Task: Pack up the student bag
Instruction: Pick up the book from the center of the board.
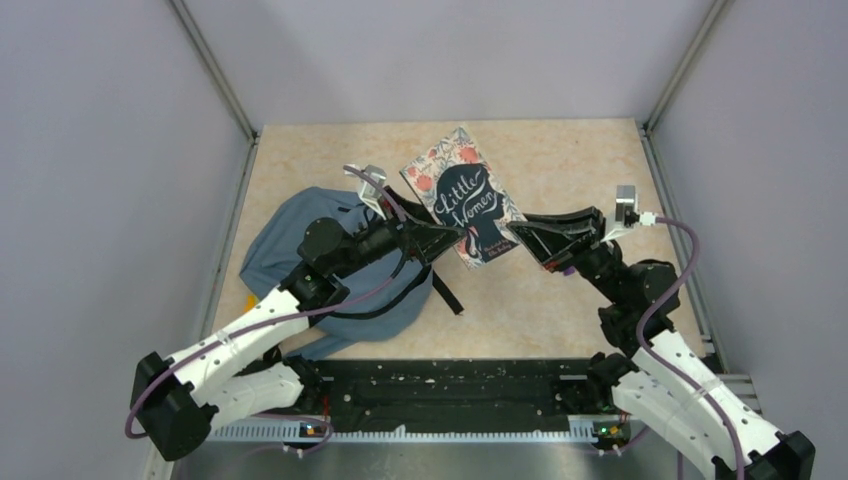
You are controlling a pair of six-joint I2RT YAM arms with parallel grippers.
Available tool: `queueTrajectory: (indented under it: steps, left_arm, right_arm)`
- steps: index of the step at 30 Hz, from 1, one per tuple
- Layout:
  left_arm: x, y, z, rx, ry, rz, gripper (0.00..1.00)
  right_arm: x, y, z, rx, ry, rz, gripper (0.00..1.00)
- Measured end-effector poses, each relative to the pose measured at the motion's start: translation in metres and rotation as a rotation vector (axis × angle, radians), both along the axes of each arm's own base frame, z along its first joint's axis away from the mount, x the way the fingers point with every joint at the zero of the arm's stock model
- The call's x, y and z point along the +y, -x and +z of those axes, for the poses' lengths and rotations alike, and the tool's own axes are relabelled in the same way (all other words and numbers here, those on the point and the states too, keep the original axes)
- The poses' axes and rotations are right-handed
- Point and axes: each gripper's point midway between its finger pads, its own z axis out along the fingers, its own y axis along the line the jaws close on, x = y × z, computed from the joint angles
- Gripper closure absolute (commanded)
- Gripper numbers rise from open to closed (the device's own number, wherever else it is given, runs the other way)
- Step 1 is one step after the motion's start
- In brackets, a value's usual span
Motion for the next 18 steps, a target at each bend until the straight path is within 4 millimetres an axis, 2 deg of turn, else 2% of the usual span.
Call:
queueTrajectory:
  steps: [4, 8, 12, 15, 16, 17, 18]
  left_arm:
    - [-0.002, 0.005, 0.011, -0.036, 0.035, -0.018, 0.22]
    - [-0.007, 0.004, 0.018, -0.050, 0.056, -0.035, 0.40]
    - [-0.009, 0.007, 0.025, -0.067, 0.071, -0.052, 0.65]
    - [-0.008, 0.011, 0.032, -0.096, 0.091, -0.062, 0.88]
    - [-0.007, 0.012, 0.035, -0.104, 0.097, -0.063, 0.96]
    - [-0.007, 0.013, 0.037, -0.114, 0.100, -0.063, 1.00]
    - [-0.006, 0.014, 0.038, -0.123, 0.098, -0.063, 1.00]
  right_arm:
    - [0.002, 0.002, -0.001, 0.002, -0.013, 0.025, 1.00]
    - [0.001, 0.007, 0.006, -0.029, -0.029, 0.039, 1.00]
    - [0.001, 0.007, 0.006, -0.035, -0.030, 0.037, 1.00]
    - [0.000, 0.004, 0.005, -0.033, -0.025, 0.020, 0.99]
    - [-0.001, 0.002, 0.004, -0.031, -0.023, 0.005, 0.89]
    - [-0.002, -0.002, 0.002, -0.021, -0.021, -0.014, 0.66]
    - [-0.003, -0.007, -0.001, -0.004, -0.013, -0.038, 0.45]
